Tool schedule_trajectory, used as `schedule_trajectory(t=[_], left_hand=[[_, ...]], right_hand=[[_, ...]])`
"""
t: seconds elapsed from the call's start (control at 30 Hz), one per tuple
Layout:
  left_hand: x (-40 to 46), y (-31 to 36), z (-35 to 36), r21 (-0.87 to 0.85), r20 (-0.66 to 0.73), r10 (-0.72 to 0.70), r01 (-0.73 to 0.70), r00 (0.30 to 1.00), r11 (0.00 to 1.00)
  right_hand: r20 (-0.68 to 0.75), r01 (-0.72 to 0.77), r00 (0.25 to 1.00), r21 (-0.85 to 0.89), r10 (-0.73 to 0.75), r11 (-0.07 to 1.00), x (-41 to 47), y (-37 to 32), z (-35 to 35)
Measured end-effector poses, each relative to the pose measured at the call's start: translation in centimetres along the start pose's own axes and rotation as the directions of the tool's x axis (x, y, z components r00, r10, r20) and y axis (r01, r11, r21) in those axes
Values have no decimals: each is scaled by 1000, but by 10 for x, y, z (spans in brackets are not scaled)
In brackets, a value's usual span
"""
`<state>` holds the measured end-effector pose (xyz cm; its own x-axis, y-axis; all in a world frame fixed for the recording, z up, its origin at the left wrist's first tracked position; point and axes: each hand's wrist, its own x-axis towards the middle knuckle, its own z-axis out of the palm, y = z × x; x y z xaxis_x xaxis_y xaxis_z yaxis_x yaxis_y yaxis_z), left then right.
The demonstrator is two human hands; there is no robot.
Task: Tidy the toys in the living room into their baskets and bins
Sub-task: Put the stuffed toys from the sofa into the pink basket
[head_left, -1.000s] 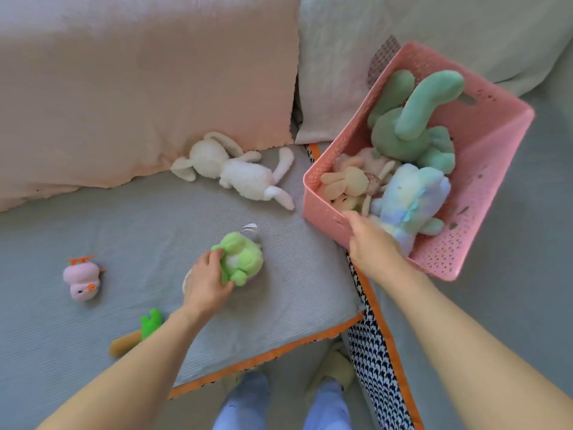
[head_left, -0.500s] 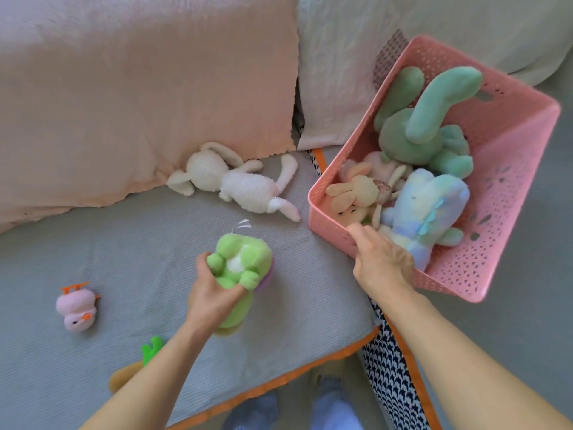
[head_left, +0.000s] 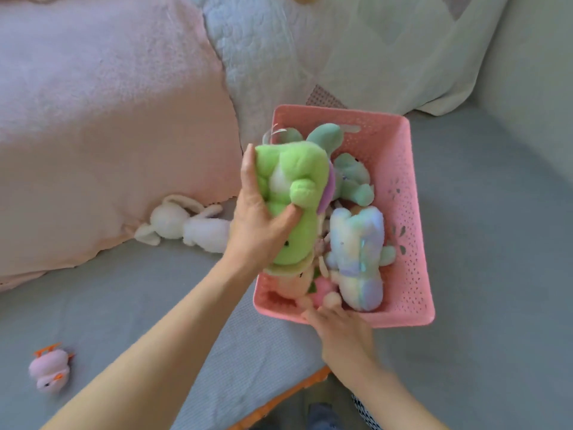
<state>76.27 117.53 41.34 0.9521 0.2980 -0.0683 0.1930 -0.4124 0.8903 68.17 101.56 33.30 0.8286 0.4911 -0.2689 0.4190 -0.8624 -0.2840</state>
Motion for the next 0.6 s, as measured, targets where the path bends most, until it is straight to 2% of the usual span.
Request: schedule_trajectory(t=[0.03, 0.13, 0.17, 0.2, 0.23, 0.27, 0.3, 0.33, 0.37, 0.4, 0.47, 0.53, 0.6], left_hand=[[2, -1, 20, 55, -8, -7, 8, 1000, 998], [6, -10, 61, 287, -123, -185, 214, 975, 934], [6, -17, 68, 415, -160, -135, 191, 978, 890], [7, -28, 72, 540, -141, -4, 80, 990, 838], [9, -40, 75, 644, -50, 167, -96, 985, 759], [11, -50, 76, 721, 95, 302, -275, 949, 636], [13, -57, 73, 759, 264, 331, -407, 906, 508], [14, -62, 70, 770, 401, 263, -478, 877, 422], [14, -68, 67, 782, 489, 114, -492, 865, 383], [15, -75, 64, 805, 523, -30, -482, 852, 346], [18, -85, 67, 831, 540, -192, -484, 819, 273], [24, -94, 81, 830, 557, -321, -493, 766, 262], [35, -104, 94, 831, 553, -393, -450, 735, 328]], right_hand=[[21, 24, 999, 4, -24, 1000, -5, 3, 1], [38, 17, 999, 1, -17, 1000, -10, 13, 10], [41, 26, 999, 1, -26, 1000, -10, 14, 8], [33, 31, 999, 3, -31, 1000, -9, 15, 9], [29, 37, 999, 12, -37, 999, -7, 17, 10], [17, 48, 999, 23, -48, 999, -7, 19, 14], [9, 63, 998, 40, -63, 997, -6, 21, 17], [-15, 88, 996, 51, -87, 995, -7, 22, 19], [-51, 115, 992, 44, -112, 992, -7, 23, 20], [-92, 138, 986, 18, -135, 990, -7, 23, 21], [-148, 158, 976, -14, -159, 987, -6, 23, 24], [-169, 147, 974, -32, -150, 989, -3, 22, 25], [-200, 150, 967, -50, -157, 987, -1, 22, 27]])
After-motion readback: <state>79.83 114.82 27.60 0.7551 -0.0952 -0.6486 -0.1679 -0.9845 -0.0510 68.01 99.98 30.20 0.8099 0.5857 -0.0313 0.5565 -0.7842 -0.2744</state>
